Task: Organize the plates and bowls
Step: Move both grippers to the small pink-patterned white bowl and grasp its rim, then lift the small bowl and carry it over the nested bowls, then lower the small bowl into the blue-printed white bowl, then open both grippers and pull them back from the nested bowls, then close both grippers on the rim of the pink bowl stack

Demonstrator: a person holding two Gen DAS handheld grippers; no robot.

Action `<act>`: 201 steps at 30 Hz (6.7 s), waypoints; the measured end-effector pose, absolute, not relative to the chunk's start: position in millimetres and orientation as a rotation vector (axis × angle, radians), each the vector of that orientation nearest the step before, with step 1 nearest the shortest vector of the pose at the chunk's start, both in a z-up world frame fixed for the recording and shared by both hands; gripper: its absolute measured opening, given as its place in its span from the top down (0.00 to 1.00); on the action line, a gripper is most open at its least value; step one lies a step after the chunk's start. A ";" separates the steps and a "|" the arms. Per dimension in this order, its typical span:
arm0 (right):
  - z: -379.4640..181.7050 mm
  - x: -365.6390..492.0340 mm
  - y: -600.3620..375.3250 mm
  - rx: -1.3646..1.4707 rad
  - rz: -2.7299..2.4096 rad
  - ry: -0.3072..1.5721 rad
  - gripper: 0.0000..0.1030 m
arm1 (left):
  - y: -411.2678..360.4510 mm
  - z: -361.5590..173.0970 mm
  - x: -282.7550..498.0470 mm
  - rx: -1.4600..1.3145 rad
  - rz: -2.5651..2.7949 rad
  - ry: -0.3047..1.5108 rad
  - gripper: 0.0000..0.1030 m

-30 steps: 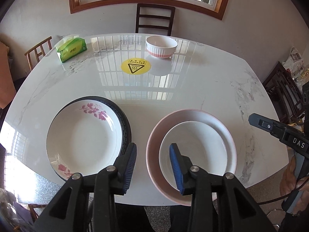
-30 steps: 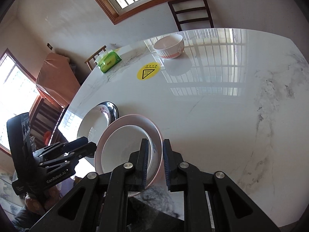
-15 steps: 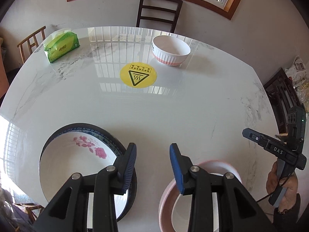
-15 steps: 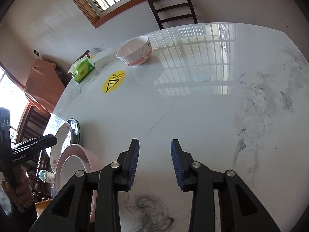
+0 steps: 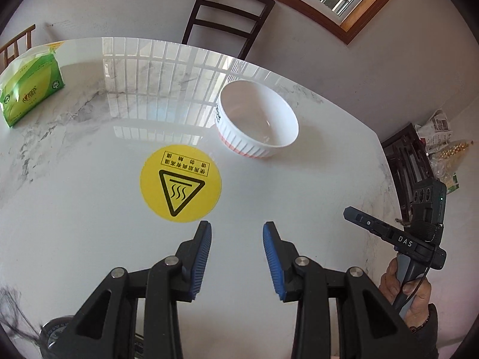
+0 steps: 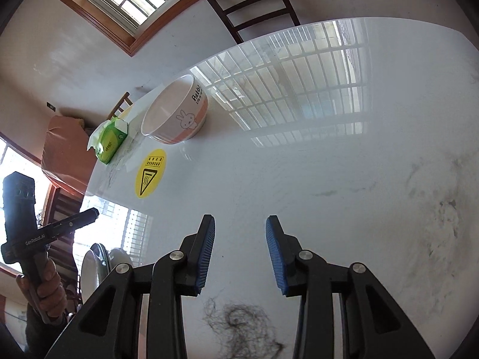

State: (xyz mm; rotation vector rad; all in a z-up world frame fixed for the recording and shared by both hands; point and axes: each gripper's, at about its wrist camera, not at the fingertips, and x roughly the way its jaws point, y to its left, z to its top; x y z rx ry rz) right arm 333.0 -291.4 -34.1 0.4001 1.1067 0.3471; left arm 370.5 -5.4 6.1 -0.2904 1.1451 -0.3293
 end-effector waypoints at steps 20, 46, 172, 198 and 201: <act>-6.2 470.1 -226.3 0.355 0.363 1.127 0.48 | -26.7 -2.7 482.2 -0.254 -0.274 1.176 0.65; 11.4 445.5 -207.4 0.198 0.317 1.388 0.92 | -76.2 26.8 402.6 -0.172 -0.132 1.399 0.83; 20.8 96.5 -211.8 0.215 0.338 1.112 0.85 | 9.1 -0.1 116.7 -0.300 -0.290 1.284 0.58; -0.2 121.5 -192.6 0.104 0.260 1.232 0.77 | -3.1 -13.5 124.6 -0.218 -0.136 1.309 0.41; -4.8 127.0 -192.2 0.100 0.253 1.248 0.77 | -0.6 -15.8 125.3 -0.233 -0.122 1.305 0.41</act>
